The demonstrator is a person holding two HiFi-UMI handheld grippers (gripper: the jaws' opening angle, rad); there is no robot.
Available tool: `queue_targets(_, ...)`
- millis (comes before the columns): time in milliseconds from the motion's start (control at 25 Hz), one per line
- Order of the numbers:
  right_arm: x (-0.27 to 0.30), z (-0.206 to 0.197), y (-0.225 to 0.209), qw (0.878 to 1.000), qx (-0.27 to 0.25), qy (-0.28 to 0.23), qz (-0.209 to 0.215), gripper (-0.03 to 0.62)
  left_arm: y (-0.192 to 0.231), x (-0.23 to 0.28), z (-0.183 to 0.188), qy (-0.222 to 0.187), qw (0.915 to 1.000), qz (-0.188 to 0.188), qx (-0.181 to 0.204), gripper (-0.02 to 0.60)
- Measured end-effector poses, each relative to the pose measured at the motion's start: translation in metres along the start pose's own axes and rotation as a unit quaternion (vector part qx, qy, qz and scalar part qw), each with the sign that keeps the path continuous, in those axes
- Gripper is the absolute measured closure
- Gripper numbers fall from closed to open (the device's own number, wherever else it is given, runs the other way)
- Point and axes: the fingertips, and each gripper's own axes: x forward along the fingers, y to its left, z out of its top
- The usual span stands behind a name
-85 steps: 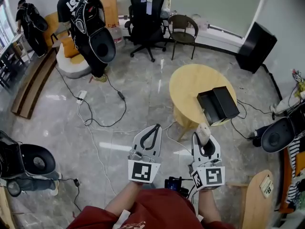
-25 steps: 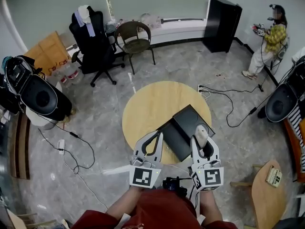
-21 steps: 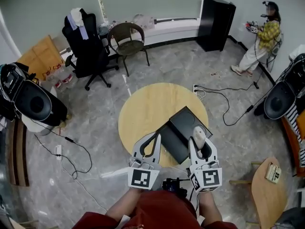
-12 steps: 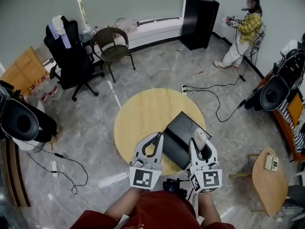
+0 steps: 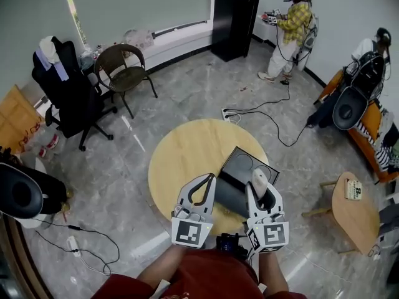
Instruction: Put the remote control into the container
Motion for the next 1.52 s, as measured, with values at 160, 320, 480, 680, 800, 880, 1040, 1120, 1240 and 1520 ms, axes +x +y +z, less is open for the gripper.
queue_targets(160,0.001,0.0,-0.002,1.0,-0.002,0.007,-0.018,0.462,0.002,0.005,-0.004,0.001,0.9999,-0.013,-0.008,0.566)
queue_targets(320,0.004,-0.005,-0.013,1.0,-0.016,0.015,-0.007,0.462,-0.004,0.015,-0.005,0.002,0.9998,-0.011,-0.016,0.566)
queue_targets(480,0.005,-0.014,-0.024,0.999,-0.027,0.025,0.002,0.462,-0.013,0.025,-0.007,0.006,0.9999,-0.009,-0.007,0.566)
queue_targets(680,0.009,-0.031,-0.029,0.998,-0.031,0.047,0.017,0.462,-0.02,0.034,0.001,-0.017,0.9987,0.009,-0.048,0.566)
queue_targets(800,0.015,-0.044,-0.026,0.996,-0.041,0.068,0.03,0.462,-0.019,0.035,0.007,-0.022,0.9979,0.017,-0.059,0.566)
queue_targets(880,0.019,-0.052,-0.024,0.995,-0.045,0.082,0.035,0.462,-0.018,0.035,0.007,-0.018,0.998,0.017,-0.057,0.566)
queue_targets(1040,0.029,-0.077,-0.025,0.989,-0.061,0.125,0.051,0.462,-0.017,0.038,0.01,-0.015,0.9978,0.026,-0.06,0.566)
queue_targets(1120,0.036,-0.09,-0.023,0.984,-0.072,0.15,0.062,0.462,-0.016,0.039,0.012,-0.017,0.9975,0.03,-0.061,0.566)
queue_targets(1240,0.042,-0.113,-0.023,0.978,-0.08,0.178,0.068,0.462,-0.016,0.038,0.011,-0.018,0.9977,0.033,-0.057,0.566)
queue_targets(1520,0.059,-0.155,-0.016,0.966,-0.086,0.231,0.083,0.462,-0.006,0.037,0.007,-0.015,0.9974,0.04,-0.058,0.566)
